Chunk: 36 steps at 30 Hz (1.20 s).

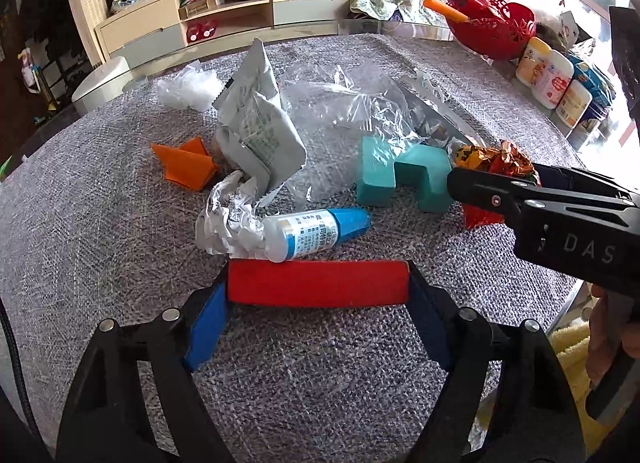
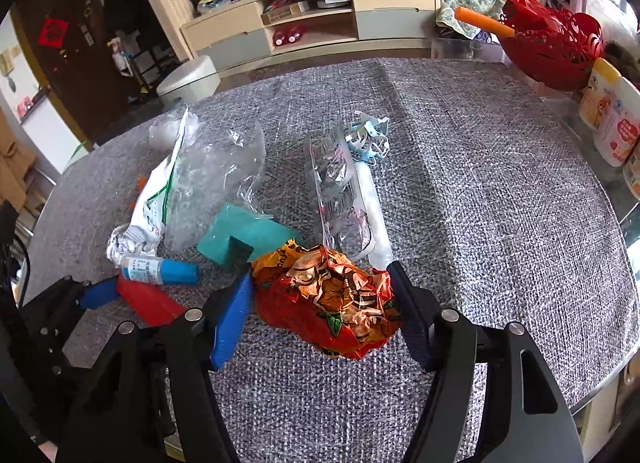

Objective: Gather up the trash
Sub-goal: 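Lower both tools into the grey bin under the table and open both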

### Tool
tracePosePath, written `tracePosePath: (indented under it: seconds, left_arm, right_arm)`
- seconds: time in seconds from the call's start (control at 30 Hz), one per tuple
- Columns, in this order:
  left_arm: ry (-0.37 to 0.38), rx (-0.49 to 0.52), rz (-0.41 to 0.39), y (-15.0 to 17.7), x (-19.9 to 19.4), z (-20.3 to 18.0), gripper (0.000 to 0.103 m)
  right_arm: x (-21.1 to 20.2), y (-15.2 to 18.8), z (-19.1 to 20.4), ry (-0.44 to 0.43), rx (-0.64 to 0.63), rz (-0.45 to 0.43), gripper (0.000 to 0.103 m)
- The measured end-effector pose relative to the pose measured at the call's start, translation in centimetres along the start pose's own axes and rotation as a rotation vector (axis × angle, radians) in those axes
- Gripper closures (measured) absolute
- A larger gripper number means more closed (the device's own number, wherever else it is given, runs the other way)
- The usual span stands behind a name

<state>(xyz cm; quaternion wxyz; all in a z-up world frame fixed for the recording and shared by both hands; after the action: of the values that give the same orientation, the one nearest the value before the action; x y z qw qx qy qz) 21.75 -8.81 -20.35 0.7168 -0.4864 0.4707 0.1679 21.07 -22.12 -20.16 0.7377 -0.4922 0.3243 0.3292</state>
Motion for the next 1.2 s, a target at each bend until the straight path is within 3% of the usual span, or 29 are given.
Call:
tracePosePath:
  seconds: [0.3, 0.7, 0.9, 1.2]
  left_arm:
    - [0.038, -0.060, 0.003, 2.7, -2.6, 0.0, 0.027]
    - [0.019, -0.112, -0.043, 10.0, -11.5, -2.0, 0.027]
    - [0.034, -0.137, -0.006, 14.0, -12.5, -3.6, 0.026]
    - [0.098, -0.209, 0.089, 19.1, -9.5, -5.2, 0.026]
  right_arm:
    - [-2.5, 2.0, 0.7, -0.017, -0.033, -0.008, 0.037]
    - [-9.7, 7.5, 1.9, -0.059, -0.074, -0.031, 0.037]
    - [-9.8, 12.1, 1.7, -0.087, -0.081, 0.058, 0.037]
    - [-5.8, 17.5, 1.3, -0.075, -0.079, 0.195, 0.037]
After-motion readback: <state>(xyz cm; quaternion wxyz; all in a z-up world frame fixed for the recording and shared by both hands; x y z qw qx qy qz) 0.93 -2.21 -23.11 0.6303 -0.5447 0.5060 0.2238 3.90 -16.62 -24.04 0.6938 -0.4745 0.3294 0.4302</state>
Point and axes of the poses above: each gripper's, at about its wrist camera, not at the fingertips, and x roughly the way its jaws point, z to its left, y to its underside, the point moved 1 cm from there along x, roughly the way its jaws point, and after that the axes turned 11 degrees about x, right-handed, at the moved point
